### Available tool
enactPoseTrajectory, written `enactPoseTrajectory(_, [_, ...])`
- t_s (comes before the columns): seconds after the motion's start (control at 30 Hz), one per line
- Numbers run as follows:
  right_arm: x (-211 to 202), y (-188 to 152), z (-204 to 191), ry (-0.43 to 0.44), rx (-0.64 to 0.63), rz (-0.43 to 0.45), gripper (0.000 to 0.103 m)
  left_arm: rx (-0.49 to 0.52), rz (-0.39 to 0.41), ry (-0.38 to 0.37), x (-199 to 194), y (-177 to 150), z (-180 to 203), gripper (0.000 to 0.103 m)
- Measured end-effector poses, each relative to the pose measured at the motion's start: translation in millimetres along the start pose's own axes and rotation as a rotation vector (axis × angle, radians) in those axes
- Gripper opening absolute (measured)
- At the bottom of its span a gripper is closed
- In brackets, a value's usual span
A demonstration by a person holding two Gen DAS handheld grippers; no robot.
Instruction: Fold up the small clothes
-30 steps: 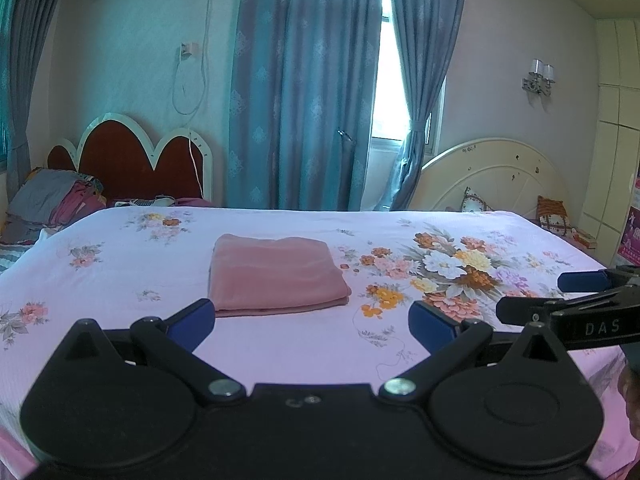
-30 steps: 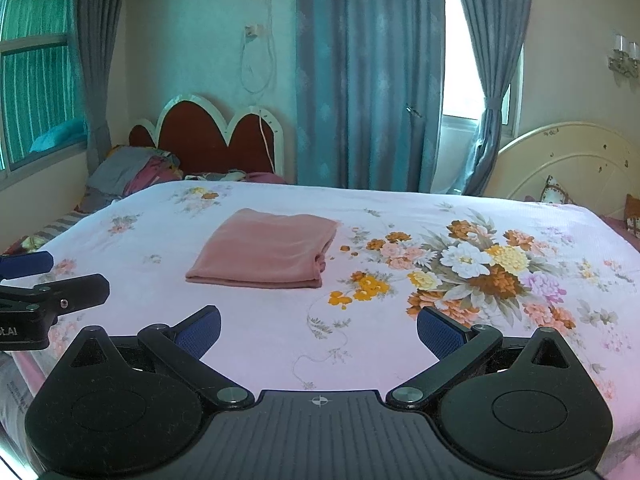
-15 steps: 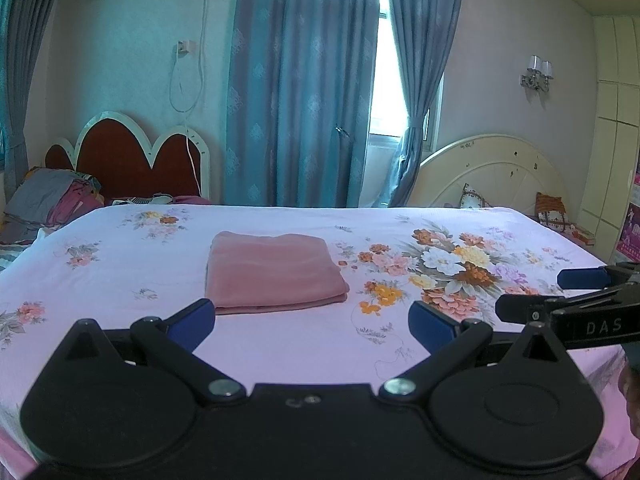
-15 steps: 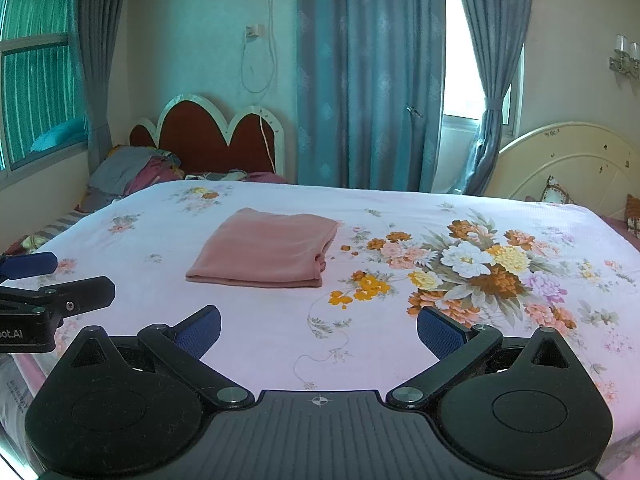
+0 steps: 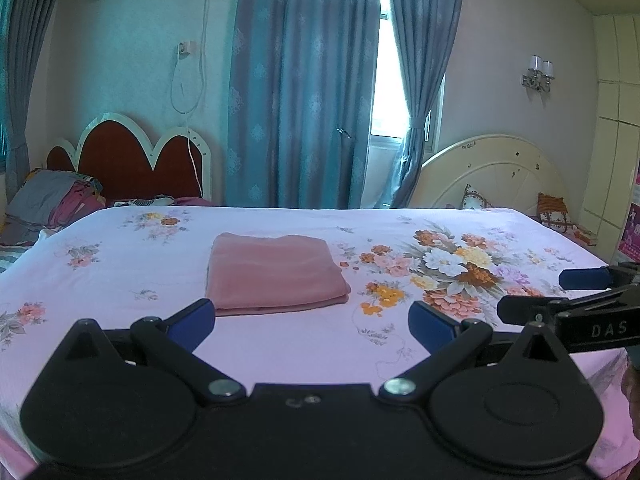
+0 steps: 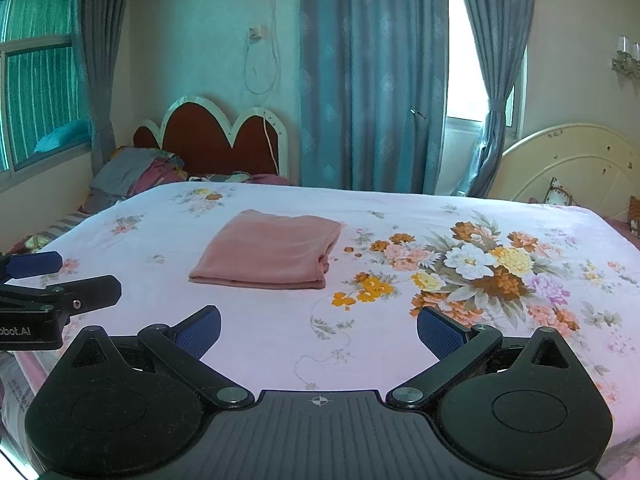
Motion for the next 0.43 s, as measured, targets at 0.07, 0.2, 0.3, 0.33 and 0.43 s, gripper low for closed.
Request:
enactPoseTrajectory(0.07, [0.2,0.1,0.1,0.001,-0.002,0.003,0.103,-0.001,-0.001,-0.002,0.2,0.2,-0.7,0.103])
enactPoseTrajectory(0.2, [-0.6,-0.1,1.5,0.003,-0.001,0.008,0.103,0.0,0.0,-0.001,0.8,0.2,-0.7,0.102])
enactPoseTrajectory(0.3, [-2.7,1.0,3.2,0.021,0.01,0.022,0.103,0.012,0.002,0.001,2.1,0.6,-0.5,0.102])
enactPoseTrajectory(0.33, [-3.7,1.8,3.6,0.027,0.015,0.028,0.103,0.017,0.002,0.006,2.7,1.1,-0.9,0.102])
enactPoseTrajectory(0.43, [-5.1,3.3,3.3,0.04,0.017,0.034,0.103,0.013,0.001,0.001,4.2,2.4,-1.7,0.102])
Point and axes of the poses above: each gripper's, at about its wrist camera, not at the fingertips, and x roughly the way its jaws point, z to its right, y to its top, the point moved 5 cm from there along x, roughly the way its jaws point
